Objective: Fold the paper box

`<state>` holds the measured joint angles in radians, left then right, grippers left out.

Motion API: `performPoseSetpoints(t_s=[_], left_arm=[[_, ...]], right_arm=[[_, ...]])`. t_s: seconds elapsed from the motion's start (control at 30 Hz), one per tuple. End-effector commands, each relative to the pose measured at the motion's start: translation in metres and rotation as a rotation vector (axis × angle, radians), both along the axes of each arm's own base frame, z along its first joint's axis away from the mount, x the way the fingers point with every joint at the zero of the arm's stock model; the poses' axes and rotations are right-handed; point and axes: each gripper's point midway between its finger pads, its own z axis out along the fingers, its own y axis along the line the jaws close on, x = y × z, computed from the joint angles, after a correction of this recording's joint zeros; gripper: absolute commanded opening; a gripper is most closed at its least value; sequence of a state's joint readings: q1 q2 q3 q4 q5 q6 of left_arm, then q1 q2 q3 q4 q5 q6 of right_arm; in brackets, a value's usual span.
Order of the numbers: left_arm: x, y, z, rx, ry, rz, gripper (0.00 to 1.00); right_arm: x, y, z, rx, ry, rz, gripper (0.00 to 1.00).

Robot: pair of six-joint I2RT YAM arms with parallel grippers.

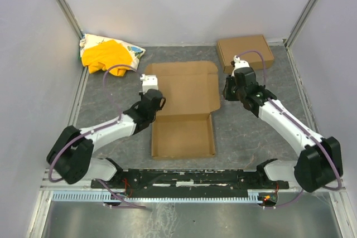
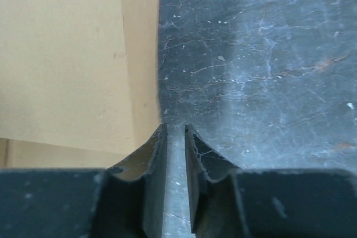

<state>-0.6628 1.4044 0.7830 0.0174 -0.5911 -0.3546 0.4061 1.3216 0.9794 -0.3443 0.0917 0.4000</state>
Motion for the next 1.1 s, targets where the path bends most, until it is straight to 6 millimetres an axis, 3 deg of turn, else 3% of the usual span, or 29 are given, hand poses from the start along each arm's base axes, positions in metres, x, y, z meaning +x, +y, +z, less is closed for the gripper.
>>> performPoseSetpoints(t_s=[0.0,0.2,0.23,0.3,0.47,0.73,0.9,1.07], left_arm=[[0.001,0.027,0.049,-0.152,-0.314,0.127,0.03],[-0.023,0.031,0.080,-0.270,-0.588,-0.003,0.04],[-0.025,0.028,0.084,-0.283,-0.614,-0.026,0.04],[-0.027,0.016,0.089,-0.296,-0.623,-0.094,0.05],[-0.035,-0.003,0.102,-0.317,-0.661,-0.201,0.08],[-0.050,-0.007,0.112,-0.246,-0.755,-0.269,0.09],[-0.063,-0.015,0.115,-0.155,-0.847,-0.348,0.11],[-0.075,-0.024,0.109,-0.014,-0.910,-0.426,0.14]], right_arm=[[-0.005,-0.011,0.037,0.019,-0.133,-0.025,0.31],[-0.023,-0.017,0.054,0.044,-0.167,-0.022,0.55],[-0.024,-0.017,0.055,0.048,-0.165,-0.024,0.64],[-0.025,-0.013,0.055,0.056,-0.158,-0.003,0.71],[-0.026,0.011,0.063,0.086,-0.160,0.152,0.72],[-0.009,0.007,0.120,-0.002,-0.312,0.194,0.72],[0.001,0.023,0.144,-0.006,-0.342,0.296,0.70],[-0.003,0.044,0.168,-0.010,-0.412,0.470,0.69]])
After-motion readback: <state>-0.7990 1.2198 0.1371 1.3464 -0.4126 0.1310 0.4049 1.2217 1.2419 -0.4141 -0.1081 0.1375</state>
